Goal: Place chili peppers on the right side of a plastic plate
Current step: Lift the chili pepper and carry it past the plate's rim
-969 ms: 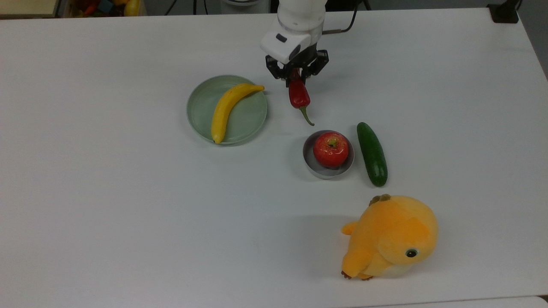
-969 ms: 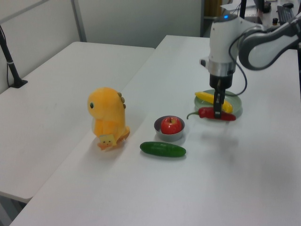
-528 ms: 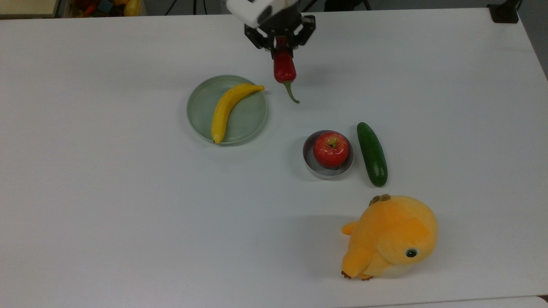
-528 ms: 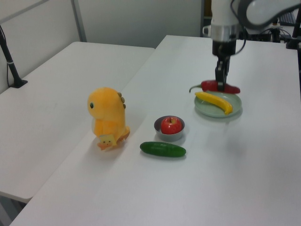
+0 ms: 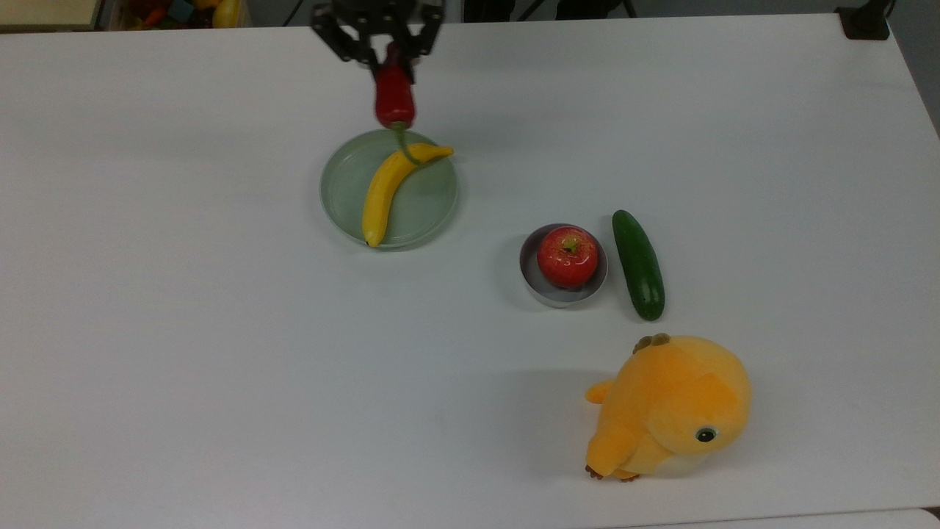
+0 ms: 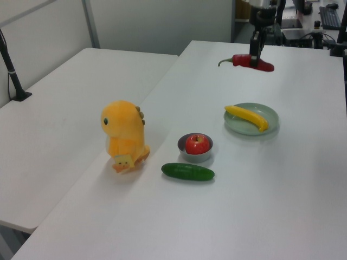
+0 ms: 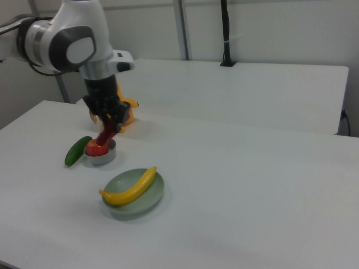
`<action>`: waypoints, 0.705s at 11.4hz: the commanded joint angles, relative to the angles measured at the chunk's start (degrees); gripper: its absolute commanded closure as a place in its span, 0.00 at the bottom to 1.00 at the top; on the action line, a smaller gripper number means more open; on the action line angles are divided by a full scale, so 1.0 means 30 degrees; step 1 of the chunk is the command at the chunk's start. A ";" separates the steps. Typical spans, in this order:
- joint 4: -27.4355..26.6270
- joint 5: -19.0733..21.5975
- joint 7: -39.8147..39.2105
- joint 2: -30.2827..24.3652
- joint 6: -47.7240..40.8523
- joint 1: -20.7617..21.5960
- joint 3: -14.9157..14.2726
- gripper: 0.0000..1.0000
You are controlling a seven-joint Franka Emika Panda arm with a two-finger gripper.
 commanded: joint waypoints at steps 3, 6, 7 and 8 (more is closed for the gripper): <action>-0.0346 0.0499 -0.7332 0.0660 0.0625 0.0016 -0.4090 1.00; -0.2045 0.0470 -0.9331 0.1799 0.3700 -0.0391 -0.4593 1.00; -0.2077 0.0470 -0.9624 0.2472 0.4259 -0.0684 -0.4593 1.00; -0.2106 0.0470 -0.9830 0.3059 0.4728 -0.0803 -0.4593 1.00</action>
